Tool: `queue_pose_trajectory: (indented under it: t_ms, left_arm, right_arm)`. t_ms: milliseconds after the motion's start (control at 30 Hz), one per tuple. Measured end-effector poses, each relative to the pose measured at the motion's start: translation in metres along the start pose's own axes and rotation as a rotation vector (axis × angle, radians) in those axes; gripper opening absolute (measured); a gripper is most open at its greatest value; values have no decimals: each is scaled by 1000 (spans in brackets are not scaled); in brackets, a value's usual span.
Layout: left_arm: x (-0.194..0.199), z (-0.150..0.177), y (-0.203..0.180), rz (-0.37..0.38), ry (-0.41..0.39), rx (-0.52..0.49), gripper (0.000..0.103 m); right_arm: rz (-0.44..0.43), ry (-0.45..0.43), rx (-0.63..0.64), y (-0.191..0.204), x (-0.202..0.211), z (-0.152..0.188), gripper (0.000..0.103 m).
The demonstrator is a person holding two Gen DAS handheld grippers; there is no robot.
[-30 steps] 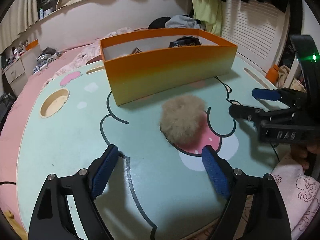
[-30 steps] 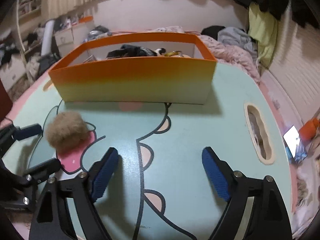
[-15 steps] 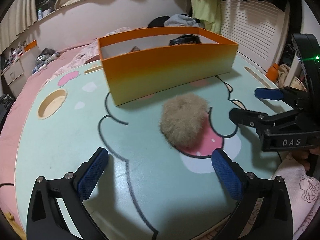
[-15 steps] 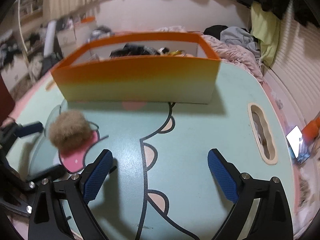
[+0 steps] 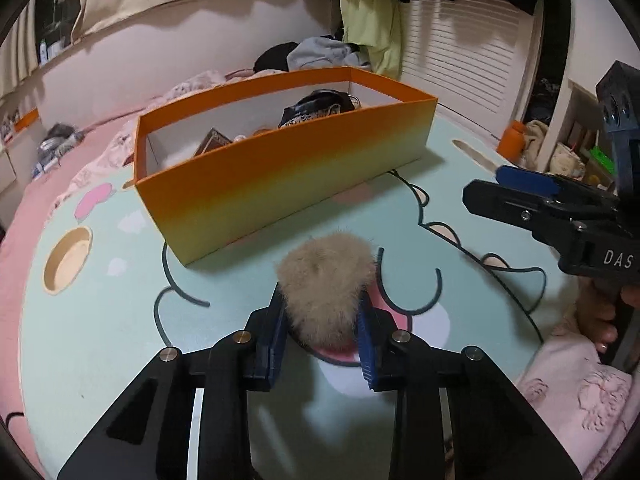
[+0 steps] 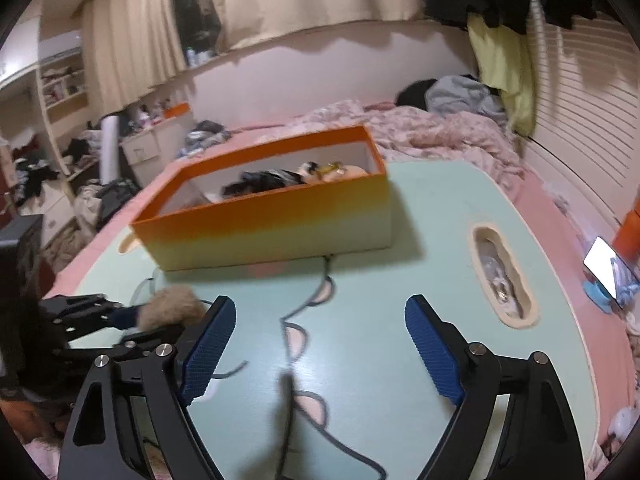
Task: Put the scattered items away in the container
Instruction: 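Grasp the brown fluffy pompom with the right gripper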
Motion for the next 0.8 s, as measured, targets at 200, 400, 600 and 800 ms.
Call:
queue_pose_trajectory:
  t_ms: [200,400,600,800]
  left_arm:
    - [29,0,-23,92,-94,-70,31]
    - [47,-6,-51,123,-149,-197,31]
    - [34,-7,-58,85,-119,-246,31]
    - [35,-34,-47,72,-147,-272,31]
  right_arm:
    - [-354,102,-77,7,-8,-5,74]
    - [-671,261,-268,9,-21,-3,73]
    - [-727,303,-292,19,-27,-2,23]
    - [-632,225,-186,31,-19,-42,21]
Point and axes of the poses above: each gripper's, at about its wrist camera, not at the fingertips, and x roughly against the way its jaws point, y to its left, z to its underside, the point moved 3 cm from there along -x, roughly the way its jaws point, and after that the axes turned 13 degrees about z, right-handed, at the moved point
